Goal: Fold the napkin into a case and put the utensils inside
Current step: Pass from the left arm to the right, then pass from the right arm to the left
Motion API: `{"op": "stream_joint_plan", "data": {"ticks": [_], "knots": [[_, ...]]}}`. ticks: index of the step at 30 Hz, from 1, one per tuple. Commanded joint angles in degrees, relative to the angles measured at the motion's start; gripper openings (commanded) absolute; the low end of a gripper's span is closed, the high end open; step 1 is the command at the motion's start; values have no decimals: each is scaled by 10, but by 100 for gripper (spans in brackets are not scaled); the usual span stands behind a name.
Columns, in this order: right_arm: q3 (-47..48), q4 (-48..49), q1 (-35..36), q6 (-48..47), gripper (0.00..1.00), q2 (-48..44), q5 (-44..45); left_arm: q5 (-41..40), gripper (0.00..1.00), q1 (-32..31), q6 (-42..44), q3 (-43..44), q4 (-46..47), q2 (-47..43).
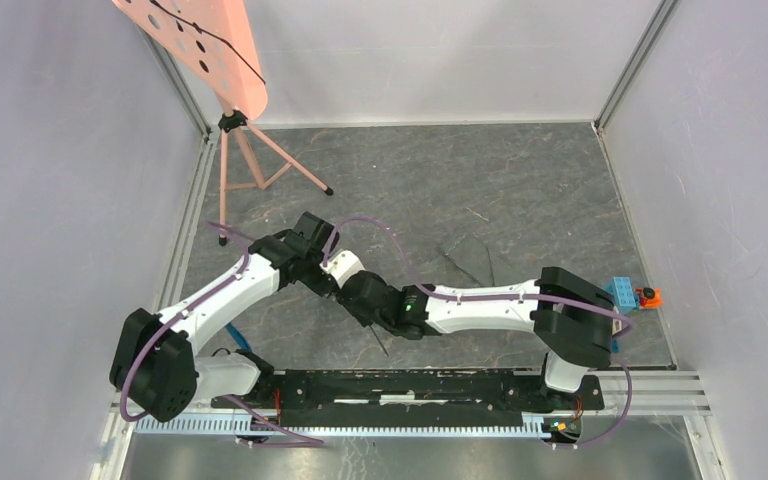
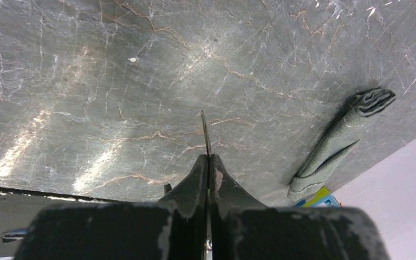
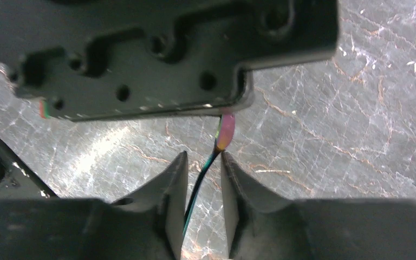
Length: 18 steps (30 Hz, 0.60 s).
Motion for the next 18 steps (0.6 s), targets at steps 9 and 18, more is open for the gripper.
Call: {"op": "stream_joint_plan", "data": {"ticks": [9, 18], "knots": [[-159, 217, -117, 29, 0, -116, -257, 7, 76, 0, 174, 2, 91, -108], [-296, 525, -258, 268, 0, -203, -600, 178, 97, 0, 288, -185, 422, -358]]}}
